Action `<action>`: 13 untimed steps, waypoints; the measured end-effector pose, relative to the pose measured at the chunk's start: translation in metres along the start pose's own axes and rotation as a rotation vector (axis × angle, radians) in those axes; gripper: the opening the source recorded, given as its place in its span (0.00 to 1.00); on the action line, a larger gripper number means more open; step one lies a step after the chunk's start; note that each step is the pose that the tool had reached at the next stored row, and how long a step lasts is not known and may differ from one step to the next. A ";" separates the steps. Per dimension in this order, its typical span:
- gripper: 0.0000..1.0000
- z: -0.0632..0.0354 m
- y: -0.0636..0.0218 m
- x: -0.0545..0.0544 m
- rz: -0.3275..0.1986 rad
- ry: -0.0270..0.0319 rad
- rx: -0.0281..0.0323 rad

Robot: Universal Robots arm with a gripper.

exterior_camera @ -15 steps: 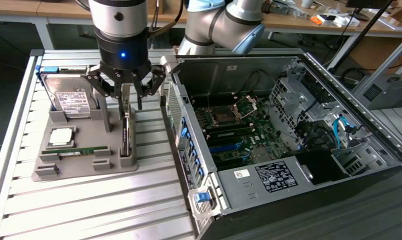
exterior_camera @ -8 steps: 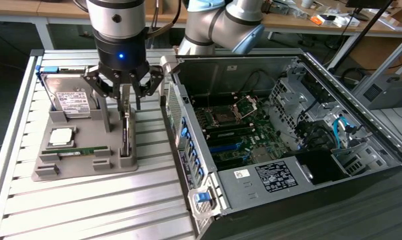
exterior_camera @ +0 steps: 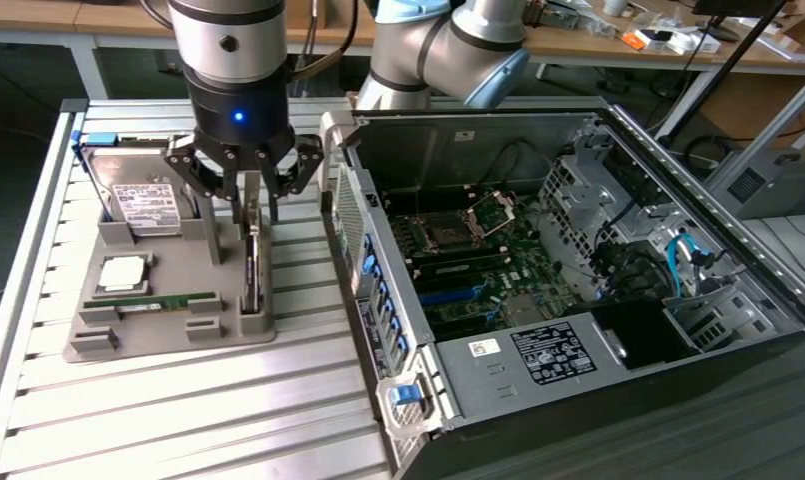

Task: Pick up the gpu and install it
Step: 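Pick up the gpu and move the gpu toward the slot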

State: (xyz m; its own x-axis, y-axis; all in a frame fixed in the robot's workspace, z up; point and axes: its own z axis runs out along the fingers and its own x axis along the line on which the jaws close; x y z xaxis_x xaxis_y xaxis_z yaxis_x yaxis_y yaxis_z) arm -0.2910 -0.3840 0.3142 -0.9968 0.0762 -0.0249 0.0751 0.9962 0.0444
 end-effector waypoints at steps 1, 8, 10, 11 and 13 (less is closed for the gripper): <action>0.42 0.0009 0.0001 0.000 0.000 0.0000 0.0001; 0.42 0.0104 0.0018 0.002 0.000 0.0001 0.0001; 0.42 0.0123 0.0021 0.002 0.000 0.0000 0.0001; 0.42 0.0133 0.0022 0.002 0.000 0.0000 0.0000; 0.42 0.0149 0.0023 0.002 0.000 0.0000 0.0000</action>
State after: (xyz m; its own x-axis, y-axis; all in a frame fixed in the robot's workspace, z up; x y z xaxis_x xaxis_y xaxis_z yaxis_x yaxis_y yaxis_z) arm -0.2927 -0.3809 0.2993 -0.9968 0.0762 -0.0249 0.0750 0.9962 0.0444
